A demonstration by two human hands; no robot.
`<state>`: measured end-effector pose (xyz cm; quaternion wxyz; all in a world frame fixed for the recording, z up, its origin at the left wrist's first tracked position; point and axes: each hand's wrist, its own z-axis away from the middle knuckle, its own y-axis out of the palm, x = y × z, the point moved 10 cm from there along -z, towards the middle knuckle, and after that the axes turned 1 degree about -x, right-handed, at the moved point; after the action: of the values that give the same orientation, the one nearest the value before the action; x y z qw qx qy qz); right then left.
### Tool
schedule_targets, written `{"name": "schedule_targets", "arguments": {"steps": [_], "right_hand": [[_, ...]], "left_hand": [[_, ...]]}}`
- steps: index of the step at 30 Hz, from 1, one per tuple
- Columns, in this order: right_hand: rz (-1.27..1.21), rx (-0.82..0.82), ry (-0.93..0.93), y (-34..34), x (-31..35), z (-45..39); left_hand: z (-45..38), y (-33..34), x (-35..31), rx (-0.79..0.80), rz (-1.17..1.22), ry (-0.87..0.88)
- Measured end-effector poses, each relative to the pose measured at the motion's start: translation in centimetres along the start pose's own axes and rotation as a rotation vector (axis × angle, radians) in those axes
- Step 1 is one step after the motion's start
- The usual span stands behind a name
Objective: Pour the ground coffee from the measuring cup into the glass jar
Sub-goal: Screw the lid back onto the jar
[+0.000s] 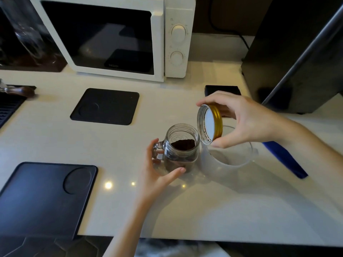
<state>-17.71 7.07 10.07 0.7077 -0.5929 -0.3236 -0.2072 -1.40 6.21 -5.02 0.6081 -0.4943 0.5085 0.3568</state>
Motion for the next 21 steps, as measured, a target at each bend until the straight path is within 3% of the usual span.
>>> {"name": "schedule_targets", "arguments": {"steps": [12, 21], "right_hand": [[-0.092, 0.016, -0.036, -0.4, 1.6, -1.0], [0.139, 0.15, -0.082, 4.1, 3.4, -2.6]], "left_hand": [[0.0, -0.1, 0.5, -0.021, -0.027, 0.006], [-0.1, 0.1, 0.5, 0.011, -0.039, 0.039]]}}
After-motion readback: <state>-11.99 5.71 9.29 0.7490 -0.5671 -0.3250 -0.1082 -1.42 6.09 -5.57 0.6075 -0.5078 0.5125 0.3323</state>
